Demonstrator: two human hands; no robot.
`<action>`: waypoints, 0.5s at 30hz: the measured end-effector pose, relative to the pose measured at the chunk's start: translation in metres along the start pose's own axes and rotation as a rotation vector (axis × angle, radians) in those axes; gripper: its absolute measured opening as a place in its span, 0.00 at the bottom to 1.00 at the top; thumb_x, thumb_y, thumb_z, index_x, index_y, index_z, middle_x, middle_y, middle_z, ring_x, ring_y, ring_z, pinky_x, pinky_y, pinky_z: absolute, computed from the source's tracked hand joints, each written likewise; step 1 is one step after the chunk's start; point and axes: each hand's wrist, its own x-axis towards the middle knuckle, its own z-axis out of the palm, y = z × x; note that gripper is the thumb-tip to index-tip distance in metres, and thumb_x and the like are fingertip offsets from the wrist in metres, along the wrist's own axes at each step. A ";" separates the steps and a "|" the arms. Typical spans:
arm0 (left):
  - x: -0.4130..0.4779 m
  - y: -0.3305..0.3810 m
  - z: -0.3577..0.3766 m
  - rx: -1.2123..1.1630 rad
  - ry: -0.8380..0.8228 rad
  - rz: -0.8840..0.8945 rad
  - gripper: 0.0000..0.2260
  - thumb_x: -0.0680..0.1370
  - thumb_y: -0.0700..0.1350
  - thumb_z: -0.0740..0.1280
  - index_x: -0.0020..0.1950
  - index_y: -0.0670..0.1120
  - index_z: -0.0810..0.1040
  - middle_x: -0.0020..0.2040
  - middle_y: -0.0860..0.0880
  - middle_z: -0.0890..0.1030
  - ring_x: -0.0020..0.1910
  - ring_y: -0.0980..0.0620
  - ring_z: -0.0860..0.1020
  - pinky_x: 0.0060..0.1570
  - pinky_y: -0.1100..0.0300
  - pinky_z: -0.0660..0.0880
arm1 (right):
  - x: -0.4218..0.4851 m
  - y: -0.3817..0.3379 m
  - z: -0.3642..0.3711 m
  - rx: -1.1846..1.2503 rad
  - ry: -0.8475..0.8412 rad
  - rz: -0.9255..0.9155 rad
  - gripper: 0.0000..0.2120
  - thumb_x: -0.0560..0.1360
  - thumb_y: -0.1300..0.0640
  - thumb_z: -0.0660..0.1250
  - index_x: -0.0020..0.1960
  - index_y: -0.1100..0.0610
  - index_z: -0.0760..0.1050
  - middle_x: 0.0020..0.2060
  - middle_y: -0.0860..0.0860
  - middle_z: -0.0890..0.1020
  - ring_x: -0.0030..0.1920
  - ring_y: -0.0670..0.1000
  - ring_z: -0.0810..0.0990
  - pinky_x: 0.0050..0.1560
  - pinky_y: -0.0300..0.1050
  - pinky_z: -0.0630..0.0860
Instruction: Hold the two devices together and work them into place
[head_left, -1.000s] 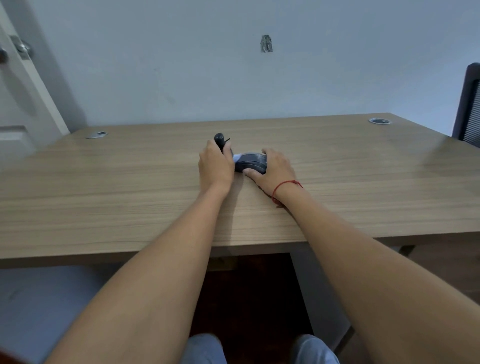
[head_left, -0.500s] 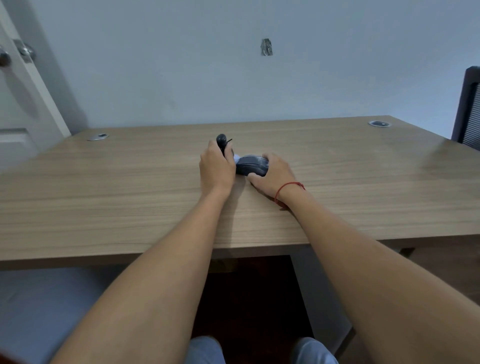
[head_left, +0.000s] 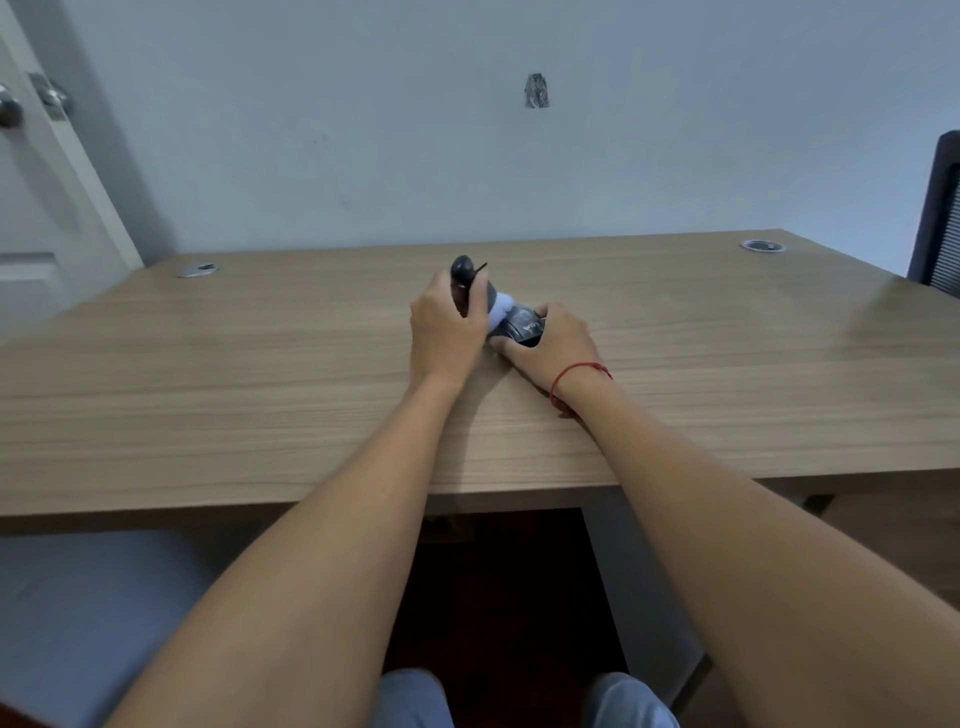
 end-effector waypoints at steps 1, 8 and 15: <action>-0.001 0.001 0.001 -0.003 -0.023 0.019 0.12 0.76 0.49 0.66 0.41 0.41 0.75 0.37 0.43 0.81 0.39 0.43 0.80 0.39 0.56 0.73 | 0.000 0.000 0.000 -0.012 0.001 -0.001 0.28 0.69 0.43 0.74 0.62 0.57 0.73 0.57 0.55 0.82 0.58 0.58 0.81 0.59 0.55 0.77; 0.003 -0.008 0.001 0.193 0.004 -0.055 0.13 0.78 0.48 0.64 0.43 0.38 0.76 0.42 0.39 0.82 0.44 0.39 0.78 0.36 0.60 0.61 | -0.001 -0.001 0.001 -0.041 0.001 -0.050 0.25 0.71 0.43 0.70 0.64 0.54 0.76 0.56 0.53 0.83 0.57 0.57 0.81 0.58 0.53 0.78; 0.001 -0.003 0.001 0.080 -0.051 -0.026 0.13 0.77 0.48 0.65 0.45 0.37 0.76 0.42 0.39 0.82 0.44 0.39 0.79 0.42 0.51 0.73 | -0.002 -0.002 0.001 -0.026 0.005 -0.036 0.22 0.69 0.44 0.70 0.60 0.52 0.79 0.54 0.52 0.84 0.56 0.57 0.82 0.57 0.52 0.79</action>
